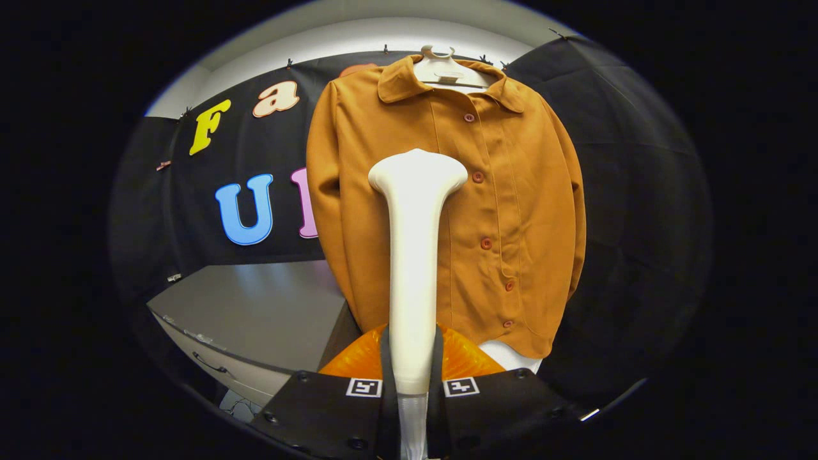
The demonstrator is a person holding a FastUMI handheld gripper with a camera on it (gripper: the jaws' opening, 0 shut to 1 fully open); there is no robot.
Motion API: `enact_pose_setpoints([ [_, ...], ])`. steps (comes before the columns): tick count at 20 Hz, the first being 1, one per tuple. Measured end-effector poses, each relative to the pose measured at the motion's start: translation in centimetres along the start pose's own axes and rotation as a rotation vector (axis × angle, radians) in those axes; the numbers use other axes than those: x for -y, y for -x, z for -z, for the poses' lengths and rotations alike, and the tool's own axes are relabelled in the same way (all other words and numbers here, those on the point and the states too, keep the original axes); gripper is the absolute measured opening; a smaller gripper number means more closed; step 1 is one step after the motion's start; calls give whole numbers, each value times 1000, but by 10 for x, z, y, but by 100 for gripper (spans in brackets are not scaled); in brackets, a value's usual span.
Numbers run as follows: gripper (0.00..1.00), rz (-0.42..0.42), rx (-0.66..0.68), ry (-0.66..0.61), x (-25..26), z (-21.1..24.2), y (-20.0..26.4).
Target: Iron the clothes twice with a garment steamer, once on the left side and once on the right side.
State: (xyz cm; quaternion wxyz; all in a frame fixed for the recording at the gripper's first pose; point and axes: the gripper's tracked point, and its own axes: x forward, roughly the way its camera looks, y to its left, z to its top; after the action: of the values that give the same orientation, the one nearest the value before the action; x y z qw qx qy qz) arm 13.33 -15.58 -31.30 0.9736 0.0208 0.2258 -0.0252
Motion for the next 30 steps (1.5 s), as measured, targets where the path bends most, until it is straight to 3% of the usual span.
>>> enact_pose_setpoints([
  [12, 20, 42, -210, -13, 4, 90, 11],
  [18, 20, 55, -259, -23, 0, 111, 30],
  [23, 20, 42, -230, -18, -13, 103, 57],
  [30, 20, 53, -101, -35, -16, 33, 91],
])
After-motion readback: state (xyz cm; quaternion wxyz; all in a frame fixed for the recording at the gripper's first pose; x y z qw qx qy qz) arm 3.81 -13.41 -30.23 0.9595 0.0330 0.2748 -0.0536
